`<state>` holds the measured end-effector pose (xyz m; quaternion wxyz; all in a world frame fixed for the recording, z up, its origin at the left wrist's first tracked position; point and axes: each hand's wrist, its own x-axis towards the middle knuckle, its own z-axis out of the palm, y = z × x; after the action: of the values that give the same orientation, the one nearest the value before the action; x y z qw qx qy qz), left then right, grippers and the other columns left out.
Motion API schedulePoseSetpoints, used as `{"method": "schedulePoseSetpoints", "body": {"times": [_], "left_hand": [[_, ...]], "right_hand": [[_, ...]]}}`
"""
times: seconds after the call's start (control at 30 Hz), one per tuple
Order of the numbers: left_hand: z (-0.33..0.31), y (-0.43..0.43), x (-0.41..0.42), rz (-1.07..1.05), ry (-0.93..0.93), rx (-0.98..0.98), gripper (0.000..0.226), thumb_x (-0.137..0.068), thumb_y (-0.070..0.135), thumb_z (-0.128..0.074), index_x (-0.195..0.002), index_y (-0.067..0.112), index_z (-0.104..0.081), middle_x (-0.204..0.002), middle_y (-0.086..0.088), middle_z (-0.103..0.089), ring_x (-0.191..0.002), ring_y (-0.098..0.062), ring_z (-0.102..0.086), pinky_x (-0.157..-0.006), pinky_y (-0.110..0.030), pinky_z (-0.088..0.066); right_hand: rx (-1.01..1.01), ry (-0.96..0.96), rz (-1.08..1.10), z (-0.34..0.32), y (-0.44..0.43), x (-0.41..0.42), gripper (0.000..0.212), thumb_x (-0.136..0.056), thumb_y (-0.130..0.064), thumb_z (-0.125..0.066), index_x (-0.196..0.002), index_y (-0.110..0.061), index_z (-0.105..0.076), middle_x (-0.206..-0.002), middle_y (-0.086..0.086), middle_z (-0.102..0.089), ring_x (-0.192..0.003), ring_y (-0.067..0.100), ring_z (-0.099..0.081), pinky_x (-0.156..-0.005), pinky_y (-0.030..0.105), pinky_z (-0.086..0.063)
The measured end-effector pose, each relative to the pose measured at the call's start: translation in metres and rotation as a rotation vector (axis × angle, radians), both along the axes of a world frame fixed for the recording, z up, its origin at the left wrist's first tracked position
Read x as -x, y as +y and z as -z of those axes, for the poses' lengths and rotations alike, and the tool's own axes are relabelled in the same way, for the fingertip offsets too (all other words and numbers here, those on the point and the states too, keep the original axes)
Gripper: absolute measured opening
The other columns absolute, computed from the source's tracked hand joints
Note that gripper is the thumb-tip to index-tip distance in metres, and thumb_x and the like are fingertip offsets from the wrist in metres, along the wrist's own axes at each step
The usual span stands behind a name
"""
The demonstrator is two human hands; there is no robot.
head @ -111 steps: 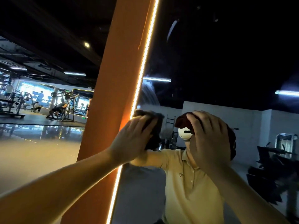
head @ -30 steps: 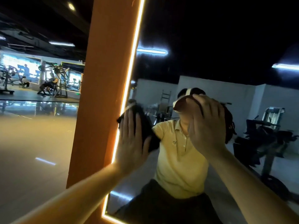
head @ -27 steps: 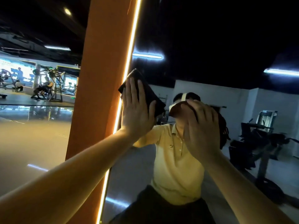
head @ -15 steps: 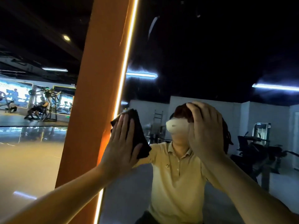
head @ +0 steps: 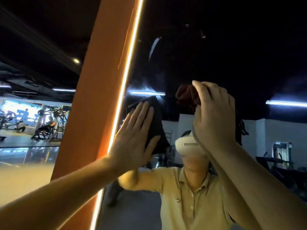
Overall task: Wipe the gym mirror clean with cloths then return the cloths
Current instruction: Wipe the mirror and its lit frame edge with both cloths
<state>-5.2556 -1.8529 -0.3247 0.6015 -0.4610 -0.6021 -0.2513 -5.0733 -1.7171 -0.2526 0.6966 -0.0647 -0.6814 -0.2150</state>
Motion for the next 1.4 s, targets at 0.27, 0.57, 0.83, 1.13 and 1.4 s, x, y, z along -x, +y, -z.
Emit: {"method": "schedulePoseSetpoints", "body": {"times": [0.27, 0.57, 0.83, 1.13, 1.4], "left_hand": [[-0.127, 0.016, 0.000, 0.074, -0.172, -0.212, 0.075, -0.109, 0.044, -0.031, -0.164, -0.004, -0.015, -0.173, -0.024, -0.008, -0.162, -0.036, -0.006, -0.131, -0.055, -0.010], [-0.151, -0.015, 0.000, 0.019, -0.156, 0.019, 0.077, -0.111, 0.052, -0.025, -0.161, -0.006, -0.019, -0.169, -0.030, -0.015, -0.160, -0.042, -0.013, -0.126, -0.061, -0.023], [-0.183, -0.011, 0.014, 0.066, -0.212, 0.014, 0.074, -0.111, 0.047, -0.028, -0.163, -0.004, -0.017, -0.173, -0.023, -0.009, -0.160, -0.043, -0.013, -0.125, -0.065, -0.022], [-0.273, 0.004, -0.005, 0.053, -0.262, -0.062, 0.072, -0.112, 0.046, -0.031, -0.161, -0.006, -0.022, -0.171, -0.027, -0.015, -0.160, -0.043, -0.015, -0.129, -0.057, -0.018], [-0.181, -0.045, -0.012, -0.114, -0.322, 0.158, 0.072, -0.113, 0.049, -0.026, -0.162, -0.002, -0.012, -0.175, -0.018, 0.001, -0.161, -0.039, -0.008, -0.132, -0.045, -0.007]], "right_hand": [[-0.033, -0.094, 0.081, -0.122, -0.001, -0.003, 0.063, -0.090, -0.004, -0.057, -0.151, -0.011, -0.048, -0.142, 0.015, -0.055, -0.132, 0.038, -0.050, -0.110, 0.056, -0.040], [-0.129, -0.304, 0.085, -0.220, -0.018, 0.011, 0.057, -0.090, -0.005, -0.053, -0.147, -0.008, -0.050, -0.139, 0.017, -0.057, -0.128, 0.040, -0.050, -0.108, 0.056, -0.038], [-0.048, -0.261, -0.021, -0.266, -0.021, 0.014, 0.056, -0.090, -0.013, -0.039, -0.144, -0.010, -0.052, -0.136, 0.016, -0.058, -0.124, 0.039, -0.053, -0.106, 0.053, -0.036], [-0.091, -0.383, -0.101, -0.285, -0.018, 0.006, 0.048, -0.092, -0.012, -0.058, -0.139, -0.006, -0.058, -0.136, 0.019, -0.061, -0.127, 0.040, -0.054, -0.106, 0.056, -0.040], [-0.056, -0.399, -0.123, -0.299, -0.016, 0.009, 0.048, -0.092, -0.009, -0.054, -0.139, -0.008, -0.058, -0.138, 0.018, -0.060, -0.130, 0.038, -0.052, -0.115, 0.054, -0.030]]}}
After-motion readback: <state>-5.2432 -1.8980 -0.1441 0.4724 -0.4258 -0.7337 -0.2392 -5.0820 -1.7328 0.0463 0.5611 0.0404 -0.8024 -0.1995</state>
